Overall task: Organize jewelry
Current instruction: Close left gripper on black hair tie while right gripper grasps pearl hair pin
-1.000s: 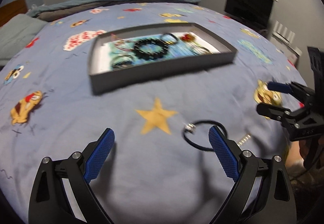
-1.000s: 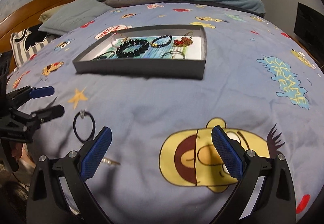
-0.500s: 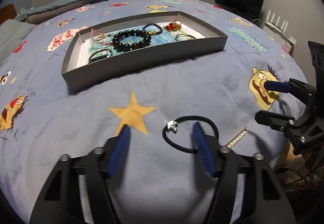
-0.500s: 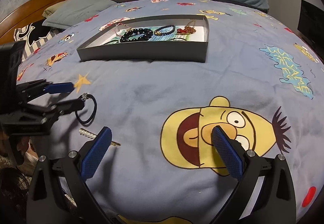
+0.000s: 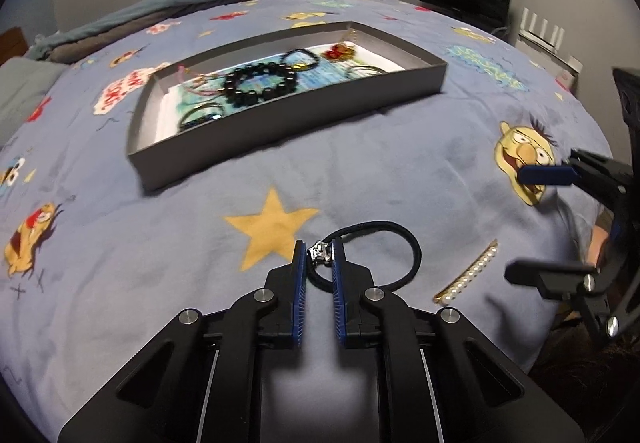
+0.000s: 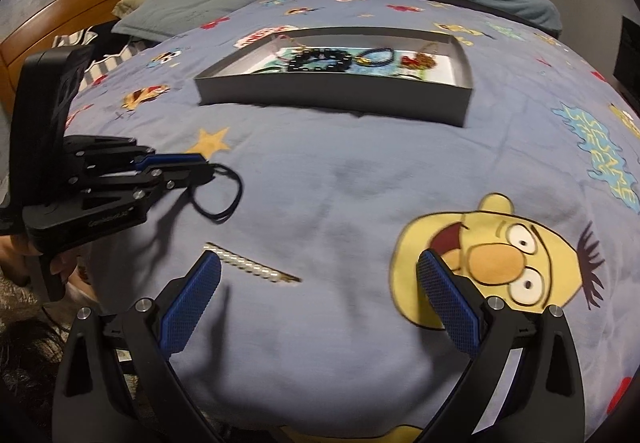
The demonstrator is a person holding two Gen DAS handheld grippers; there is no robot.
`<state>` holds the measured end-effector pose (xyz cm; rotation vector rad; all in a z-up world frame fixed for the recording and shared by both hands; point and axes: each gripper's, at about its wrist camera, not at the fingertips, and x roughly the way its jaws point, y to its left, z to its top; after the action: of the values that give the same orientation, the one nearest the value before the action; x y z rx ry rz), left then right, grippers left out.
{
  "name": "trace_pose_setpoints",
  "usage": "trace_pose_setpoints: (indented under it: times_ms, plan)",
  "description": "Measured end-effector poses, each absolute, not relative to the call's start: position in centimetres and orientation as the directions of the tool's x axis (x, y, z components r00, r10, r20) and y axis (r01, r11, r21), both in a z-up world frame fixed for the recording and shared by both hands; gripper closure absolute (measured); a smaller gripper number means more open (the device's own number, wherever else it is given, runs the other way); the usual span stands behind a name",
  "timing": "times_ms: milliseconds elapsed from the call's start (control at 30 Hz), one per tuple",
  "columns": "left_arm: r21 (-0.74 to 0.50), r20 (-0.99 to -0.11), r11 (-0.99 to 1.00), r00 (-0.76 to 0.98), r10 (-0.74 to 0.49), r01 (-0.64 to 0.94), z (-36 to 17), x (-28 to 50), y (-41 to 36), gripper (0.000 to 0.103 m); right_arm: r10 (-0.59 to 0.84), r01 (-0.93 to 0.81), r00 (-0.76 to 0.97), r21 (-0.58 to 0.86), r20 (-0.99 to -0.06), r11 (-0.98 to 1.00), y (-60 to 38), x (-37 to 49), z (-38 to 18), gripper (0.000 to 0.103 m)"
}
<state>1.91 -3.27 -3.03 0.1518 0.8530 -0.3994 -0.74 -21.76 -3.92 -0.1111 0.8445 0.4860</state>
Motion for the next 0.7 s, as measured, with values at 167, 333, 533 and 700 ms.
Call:
trace_pose_setpoints:
  times_ms: [167,333,533,700]
  plan:
    - [-0.052,-0.754,0.927,0.594,-0.280,0.371,-2.6,2.0,-1.9,0.090,0.380,-0.513,0.555,0.055,-0.740,0.856,-19.8,-1.3,-4.2,0.013]
    - [-0.057,-0.757,0.929,0.591,-0.280,0.367,-2.8,1.9,-1.6,0.090,0.373,-0.548,0.537,0.024,-0.757,0.836,-18.0,-1.5,-5.0,0.030]
    - [-0.062,-0.759,0.928,0.587,-0.283,0.367,-3.0,1.9,-1.6,0.090,0.347,-0.575,0.543,-0.036,-0.765,0.818,-17.3,-1.6,-5.6,0.057]
    - [-0.066,-0.760,0.929,0.585,-0.284,0.365,-3.1,1.9,-1.6,0.090,0.358,-0.527,0.540,0.026,-0.761,0.850,-18.6,-0.6,-5.4,0.085]
